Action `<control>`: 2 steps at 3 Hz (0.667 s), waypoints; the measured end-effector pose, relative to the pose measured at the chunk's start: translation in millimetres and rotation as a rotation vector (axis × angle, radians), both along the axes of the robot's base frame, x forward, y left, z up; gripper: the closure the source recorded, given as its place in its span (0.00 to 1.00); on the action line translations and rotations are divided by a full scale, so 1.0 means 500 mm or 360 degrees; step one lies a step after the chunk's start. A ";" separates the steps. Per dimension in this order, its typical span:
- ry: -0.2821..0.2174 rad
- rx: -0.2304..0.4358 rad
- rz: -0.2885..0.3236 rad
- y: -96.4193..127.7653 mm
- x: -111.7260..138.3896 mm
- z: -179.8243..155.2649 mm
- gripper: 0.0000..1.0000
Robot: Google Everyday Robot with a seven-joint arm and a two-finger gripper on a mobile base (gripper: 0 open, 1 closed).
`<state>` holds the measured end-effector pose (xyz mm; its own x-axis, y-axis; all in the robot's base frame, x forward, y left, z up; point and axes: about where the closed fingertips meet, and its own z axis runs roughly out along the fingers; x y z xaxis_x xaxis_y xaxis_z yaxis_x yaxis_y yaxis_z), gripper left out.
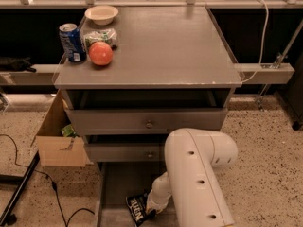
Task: Pick blue chip bag from bottom drawer and place on counter
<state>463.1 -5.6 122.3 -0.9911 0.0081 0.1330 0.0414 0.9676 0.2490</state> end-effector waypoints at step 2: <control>-0.0030 -0.0019 -0.0015 -0.015 -0.002 0.025 1.00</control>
Offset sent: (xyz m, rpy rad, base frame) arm -0.0266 -0.0421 0.0954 -0.0890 -0.1444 -0.0739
